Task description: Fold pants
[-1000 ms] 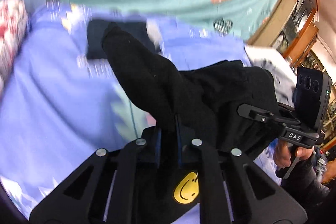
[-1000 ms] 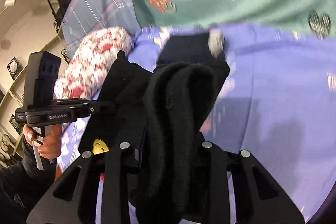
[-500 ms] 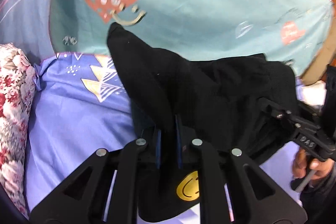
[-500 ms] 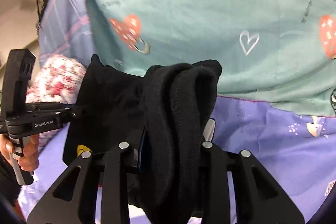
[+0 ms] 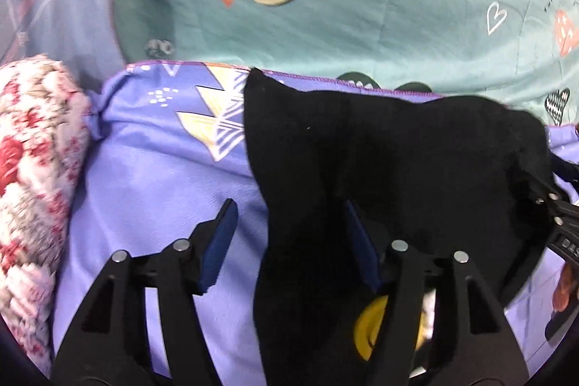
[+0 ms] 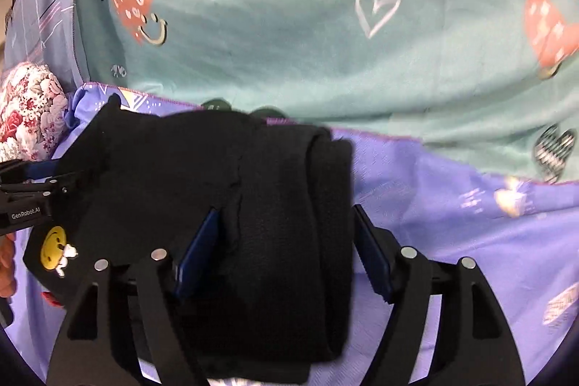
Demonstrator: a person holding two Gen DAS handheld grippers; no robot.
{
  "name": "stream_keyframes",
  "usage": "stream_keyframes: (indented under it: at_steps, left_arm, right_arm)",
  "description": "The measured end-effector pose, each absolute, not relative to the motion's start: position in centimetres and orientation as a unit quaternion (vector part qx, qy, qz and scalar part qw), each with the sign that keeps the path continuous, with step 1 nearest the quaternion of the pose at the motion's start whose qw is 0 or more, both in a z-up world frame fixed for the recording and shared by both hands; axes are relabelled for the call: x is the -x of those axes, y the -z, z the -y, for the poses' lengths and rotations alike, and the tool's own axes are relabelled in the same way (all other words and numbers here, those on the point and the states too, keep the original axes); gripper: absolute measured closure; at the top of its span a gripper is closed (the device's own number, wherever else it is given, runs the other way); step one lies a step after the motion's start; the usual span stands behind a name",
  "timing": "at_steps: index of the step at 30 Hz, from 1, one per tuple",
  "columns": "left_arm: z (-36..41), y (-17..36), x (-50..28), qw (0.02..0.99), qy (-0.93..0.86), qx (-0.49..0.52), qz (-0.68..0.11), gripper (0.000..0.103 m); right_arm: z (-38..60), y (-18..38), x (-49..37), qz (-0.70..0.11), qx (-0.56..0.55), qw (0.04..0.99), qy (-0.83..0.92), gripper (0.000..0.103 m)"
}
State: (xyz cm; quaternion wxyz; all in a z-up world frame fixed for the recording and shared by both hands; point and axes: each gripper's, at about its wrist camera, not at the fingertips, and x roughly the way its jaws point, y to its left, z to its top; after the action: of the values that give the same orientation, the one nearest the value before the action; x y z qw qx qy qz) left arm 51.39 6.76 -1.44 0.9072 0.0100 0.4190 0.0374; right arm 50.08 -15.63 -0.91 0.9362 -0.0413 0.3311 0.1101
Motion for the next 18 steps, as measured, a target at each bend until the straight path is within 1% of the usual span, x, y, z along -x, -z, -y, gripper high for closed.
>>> stream_keyframes:
  at_steps: [2, 3, 4, 5, 6, 8, 12, 16, 18]
  left_arm:
    - [-6.4, -0.1, -49.1, 0.913, -0.04, 0.002, -0.405, 0.027]
    - [-6.0, -0.8, -47.7, 0.918, -0.042, 0.001, -0.394, 0.024]
    - [-5.5, -1.4, -46.2, 0.922, -0.043, -0.007, -0.384, 0.018]
    - [-4.8, -2.0, -44.3, 0.926, -0.04, -0.018, -0.374, 0.014]
    - [-4.2, -2.3, -42.7, 0.929, -0.038, -0.022, -0.367, 0.012]
    - [-3.2, -2.8, -39.3, 0.933, -0.037, -0.029, -0.356, 0.011]
    - [-1.8, -2.7, -33.3, 0.94, -0.036, -0.023, -0.34, 0.009]
    - [-0.8, -2.4, -27.8, 0.946, -0.028, -0.009, -0.324, 0.002]
    - [-0.4, -2.2, -25.7, 0.945, -0.026, -0.007, -0.325, 0.002]
  right_arm:
    - [16.0, -1.3, -47.8, -0.3, 0.043, 0.948, -0.097, 0.028]
    - [16.5, -2.6, -46.2, -0.291, 0.042, 0.952, -0.083, 0.026]
    - [16.9, -3.2, -45.0, -0.29, 0.037, 0.953, -0.08, 0.024]
    - [17.3, -3.8, -43.7, -0.289, 0.029, 0.953, -0.088, 0.019]
    - [17.6, -4.3, -42.4, -0.288, 0.024, 0.952, -0.098, 0.015]
    - [18.5, -5.0, -38.9, -0.287, 0.024, 0.952, -0.098, 0.013]
    - [19.0, -4.9, -33.8, -0.3, 0.015, 0.949, -0.098, 0.013]
    - [19.1, -4.0, -27.9, -0.294, 0.016, 0.95, -0.101, 0.013]
    - [18.9, -3.4, -25.9, -0.294, 0.023, 0.95, -0.102, 0.013]
